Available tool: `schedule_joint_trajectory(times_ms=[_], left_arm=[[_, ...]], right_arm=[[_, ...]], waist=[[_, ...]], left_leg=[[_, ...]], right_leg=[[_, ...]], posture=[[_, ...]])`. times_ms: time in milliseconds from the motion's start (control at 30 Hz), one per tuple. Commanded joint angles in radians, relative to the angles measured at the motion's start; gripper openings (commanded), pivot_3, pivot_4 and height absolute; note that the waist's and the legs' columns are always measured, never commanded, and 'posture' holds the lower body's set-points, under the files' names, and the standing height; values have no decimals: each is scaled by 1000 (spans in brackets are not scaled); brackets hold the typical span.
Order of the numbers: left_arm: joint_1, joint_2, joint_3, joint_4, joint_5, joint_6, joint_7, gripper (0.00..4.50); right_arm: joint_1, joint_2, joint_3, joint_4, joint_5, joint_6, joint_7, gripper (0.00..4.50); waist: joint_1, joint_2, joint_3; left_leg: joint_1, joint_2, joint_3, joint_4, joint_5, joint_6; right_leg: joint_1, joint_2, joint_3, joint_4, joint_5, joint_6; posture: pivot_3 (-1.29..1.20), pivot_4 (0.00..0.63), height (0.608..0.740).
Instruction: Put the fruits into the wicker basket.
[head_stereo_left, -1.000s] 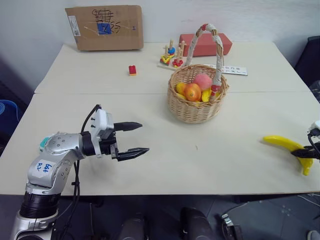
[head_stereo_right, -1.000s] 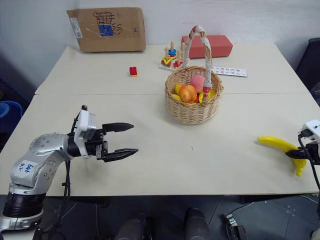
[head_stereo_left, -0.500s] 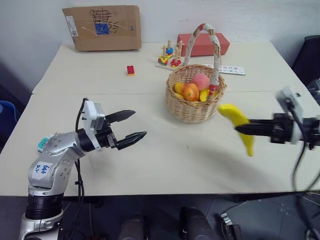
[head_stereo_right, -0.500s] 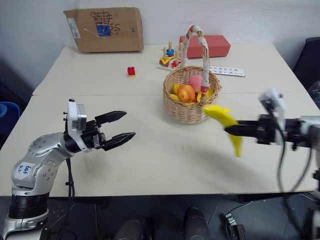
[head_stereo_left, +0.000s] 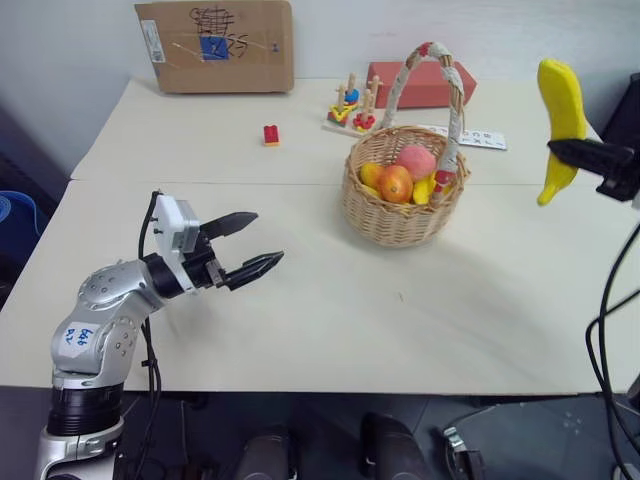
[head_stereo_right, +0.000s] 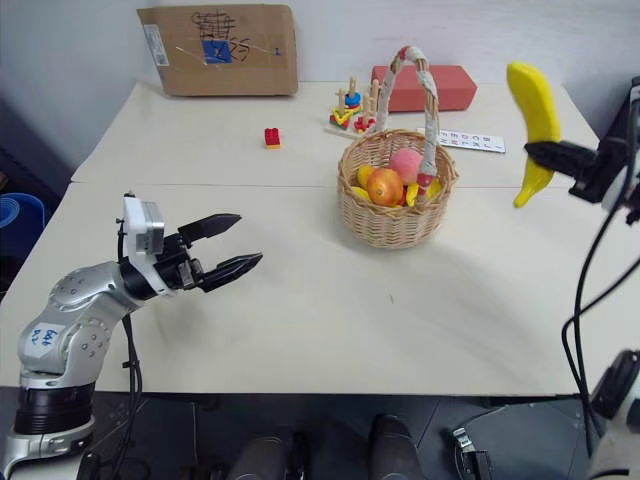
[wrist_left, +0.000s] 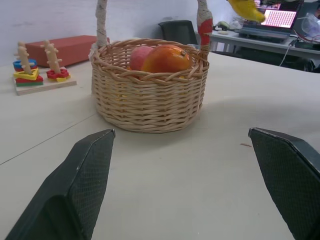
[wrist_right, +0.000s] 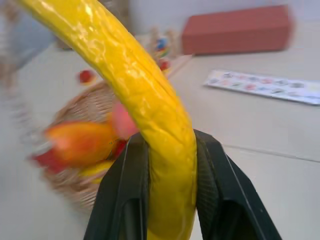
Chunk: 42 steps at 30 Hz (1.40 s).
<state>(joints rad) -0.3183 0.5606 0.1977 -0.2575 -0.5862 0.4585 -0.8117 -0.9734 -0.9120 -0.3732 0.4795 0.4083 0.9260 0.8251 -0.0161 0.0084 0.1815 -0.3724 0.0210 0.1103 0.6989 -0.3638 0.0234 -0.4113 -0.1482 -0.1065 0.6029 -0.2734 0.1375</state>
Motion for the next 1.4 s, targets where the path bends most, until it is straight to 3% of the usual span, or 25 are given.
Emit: schedule_joint_trajectory(times_ms=[33,267,633,833,1000,1067,1233,1300,1400], left_arm=[[-35,-19,8,-10,-23,-16,16,4500],[-48,-40,6,-28,-42,-14,23,4500],[-45,-61,-3,-31,-35,-25,41,4500],[-55,-56,0,-12,-28,-34,34,4500],[-54,-57,-1,-8,-25,-41,36,4500],[-52,-59,-5,-2,-14,-51,38,4500],[-56,-60,-7,16,-7,-73,34,4500],[-56,-56,-5,22,-6,-80,29,4500],[-56,-49,0,31,-6,-87,23,4500]], right_arm=[[-144,67,90,241,-117,-217,-110,805],[-389,215,174,517,-165,-338,-17,805],[-442,340,269,547,-224,-362,53,805],[-431,342,307,532,-249,-387,141,2736],[-401,292,318,528,-283,-570,171,4472],[-366,252,321,517,-304,-731,194,4472],[-276,156,238,486,-253,-904,232,4472],[-201,122,199,409,-216,-870,244,4472],[-3,109,128,114,-114,-705,222,4472]], waist=[[-16,-1,1],[-31,0,2],[-13,0,2],[-15,0,2],[-14,0,2],[-10,0,2],[-13,0,2],[-12,0,2],[-10,-1,2]], left_leg=[[1,1,0,0,2,-1],[1,6,2,-2,5,-5],[0,8,0,-1,4,-5],[0,7,0,-1,4,-5],[0,7,0,-1,4,-5],[0,7,-1,-1,4,-5],[-1,6,-1,-1,4,-5],[-1,6,-1,-2,4,-5],[0,8,-2,-1,4,-5]], right_leg=[[0,0,0,1,0,0],[-4,4,1,7,-1,-2],[-4,4,1,8,-1,-2],[-4,4,1,7,-1,-2],[-4,4,1,7,-1,-2],[-3,4,0,7,-1,-2],[-3,3,0,5,-1,-2],[-3,4,-1,5,-1,-2],[-2,5,-1,5,-1,-2]], posture=[[0,150,740],[0,150,740],[0,150,740],[0,150,740],[0,150,740],[0,150,740],[0,150,740],[0,150,740],[0,150,740]])
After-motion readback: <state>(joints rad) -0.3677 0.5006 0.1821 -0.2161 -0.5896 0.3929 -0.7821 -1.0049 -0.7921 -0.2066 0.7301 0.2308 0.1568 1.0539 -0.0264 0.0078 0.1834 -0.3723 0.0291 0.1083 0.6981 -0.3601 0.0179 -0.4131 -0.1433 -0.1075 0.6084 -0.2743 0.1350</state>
